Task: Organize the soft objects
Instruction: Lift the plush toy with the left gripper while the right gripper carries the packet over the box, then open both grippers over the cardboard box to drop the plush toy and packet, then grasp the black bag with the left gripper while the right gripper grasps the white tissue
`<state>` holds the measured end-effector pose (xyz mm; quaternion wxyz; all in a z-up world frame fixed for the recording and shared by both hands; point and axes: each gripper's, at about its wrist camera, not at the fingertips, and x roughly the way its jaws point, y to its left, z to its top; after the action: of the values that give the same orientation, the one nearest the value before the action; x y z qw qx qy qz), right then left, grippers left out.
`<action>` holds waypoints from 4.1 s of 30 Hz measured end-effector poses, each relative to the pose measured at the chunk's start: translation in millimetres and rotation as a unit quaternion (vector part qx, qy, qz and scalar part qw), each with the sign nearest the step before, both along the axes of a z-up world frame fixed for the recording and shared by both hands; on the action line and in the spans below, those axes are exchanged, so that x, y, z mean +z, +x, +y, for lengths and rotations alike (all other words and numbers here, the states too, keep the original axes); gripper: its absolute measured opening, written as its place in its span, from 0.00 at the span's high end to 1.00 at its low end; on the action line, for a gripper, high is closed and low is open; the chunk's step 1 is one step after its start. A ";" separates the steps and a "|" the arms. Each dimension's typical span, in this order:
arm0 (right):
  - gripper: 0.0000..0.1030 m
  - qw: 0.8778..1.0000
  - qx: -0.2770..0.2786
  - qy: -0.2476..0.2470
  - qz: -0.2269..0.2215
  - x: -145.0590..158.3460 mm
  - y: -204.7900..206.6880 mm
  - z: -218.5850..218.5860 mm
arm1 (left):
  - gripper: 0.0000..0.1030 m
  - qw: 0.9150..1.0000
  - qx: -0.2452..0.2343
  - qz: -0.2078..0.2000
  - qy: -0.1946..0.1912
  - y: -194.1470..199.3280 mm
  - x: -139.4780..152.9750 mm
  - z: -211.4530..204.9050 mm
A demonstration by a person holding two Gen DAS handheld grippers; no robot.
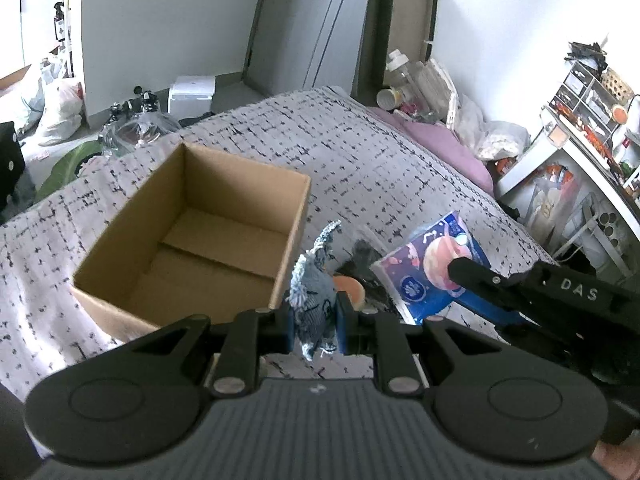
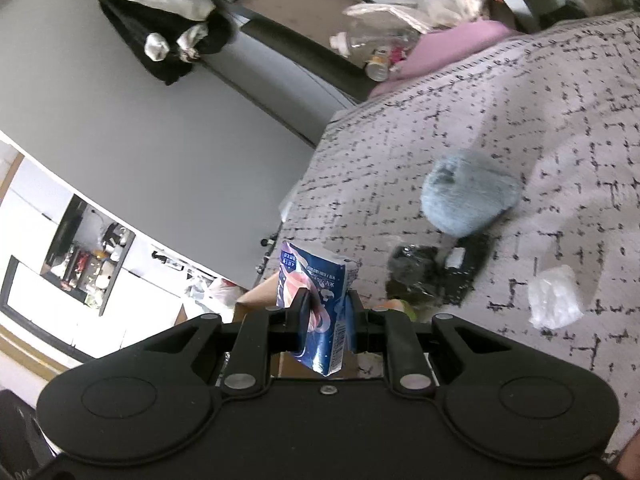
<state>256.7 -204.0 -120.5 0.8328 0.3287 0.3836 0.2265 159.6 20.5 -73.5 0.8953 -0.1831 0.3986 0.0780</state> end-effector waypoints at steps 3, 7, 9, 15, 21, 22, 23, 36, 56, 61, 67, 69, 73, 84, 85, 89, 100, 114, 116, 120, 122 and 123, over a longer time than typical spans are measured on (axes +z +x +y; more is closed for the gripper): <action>0.83 1.000 0.006 0.000 -0.013 3.3 -1.2 5.2 | 0.82 1.000 0.007 -0.004 0.001 0.2 3.5 10.1; 0.83 0.999 0.015 0.002 -0.029 7.8 -2.0 14.9 | 0.82 1.000 0.011 -0.007 0.000 -1.6 4.7 24.2; 0.83 0.999 0.021 0.001 -0.038 10.4 -3.0 20.2 | 0.82 1.000 0.014 -0.006 0.000 -2.1 4.0 30.9; 0.83 0.998 0.033 -0.003 -0.059 15.7 -5.7 37.2 | 0.82 1.000 0.017 -0.005 0.003 -3.9 1.9 48.9; 0.83 0.996 0.045 -0.013 -0.070 16.3 -7.2 52.9 | 0.82 1.000 0.013 -0.003 0.004 -5.9 1.6 70.9; 0.83 0.996 0.047 -0.016 -0.069 15.6 -7.7 55.5 | 0.82 1.000 0.012 -0.003 0.005 -6.5 0.9 74.5; 0.83 0.996 0.048 -0.019 -0.069 15.2 -8.5 58.8 | 0.82 1.000 0.011 -0.002 0.003 -7.0 0.0 78.3; 0.83 0.995 0.068 -0.048 -0.055 4.9 -11.2 90.3 | 0.82 0.999 0.018 0.027 -0.022 -8.5 -29.0 120.8; 0.82 0.986 0.111 -0.112 -0.050 -0.9 -17.3 135.3 | 0.72 0.997 0.009 0.038 -0.064 3.0 -54.4 140.2; 0.81 0.985 0.118 -0.119 -0.042 -2.6 -18.1 138.0 | 0.52 0.997 0.014 0.041 -0.060 2.2 -50.0 138.2; 0.74 0.983 0.113 -0.140 -0.025 -2.5 -18.8 137.6 | 0.39 0.998 0.030 0.034 -0.043 -2.9 -37.3 139.2; 0.70 0.985 0.105 -0.134 -0.023 0.0 -18.9 132.5 | 0.35 0.998 0.031 0.036 -0.037 -4.0 -34.1 137.8; 0.52 0.988 0.083 -0.125 -0.030 8.6 -21.4 120.2 | 0.26 0.998 0.036 0.042 -0.020 -5.9 -26.6 130.8; 0.34 0.988 0.011 -0.152 -0.017 15.8 -25.4 84.3 | 0.22 0.998 0.049 0.031 0.000 -12.2 -5.1 102.3; 0.34 0.988 0.001 -0.157 -0.009 13.5 -25.0 80.4 | 0.22 0.998 0.047 0.029 0.002 -12.4 -3.6 98.8; 0.31 0.983 -0.045 -0.179 0.019 7.1 -23.3 65.6 | 0.22 0.999 0.039 0.023 0.015 -12.7 3.4 84.1; 0.27 0.971 -0.135 -0.185 0.063 -5.0 -21.3 21.2 | 0.22 0.999 0.014 0.010 0.036 0.0 11.1 36.0; 0.27 0.970 -0.167 -0.140 0.106 -17.6 -14.3 -20.2 | 0.22 0.998 -0.015 0.025 0.060 31.3 -2.4 -17.0; 0.27 0.969 -0.173 -0.131 0.115 -22.6 -12.7 -28.0 | 0.22 0.998 -0.019 0.024 0.057 36.2 -5.5 -24.8; 0.27 0.967 -0.185 -0.104 0.138 -33.7 -10.1 -40.8 | 0.23 0.998 -0.032 0.023 0.056 46.7 -12.7 -41.7; 0.29 0.966 -0.192 -0.088 0.146 -38.2 -9.2 -45.1 | 0.23 0.997 -0.040 0.025 0.053 52.5 -17.0 -48.7; 0.30 0.966 -0.194 -0.080 0.150 -40.0 -8.7 -46.8 | 0.24 0.997 -0.045 0.026 0.051 55.5 -19.6 -52.2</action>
<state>247.9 -250.8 -160.5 0.8170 0.3595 0.4502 -0.0223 215.1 -31.7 -93.1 0.8952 -0.1170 0.4254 0.0630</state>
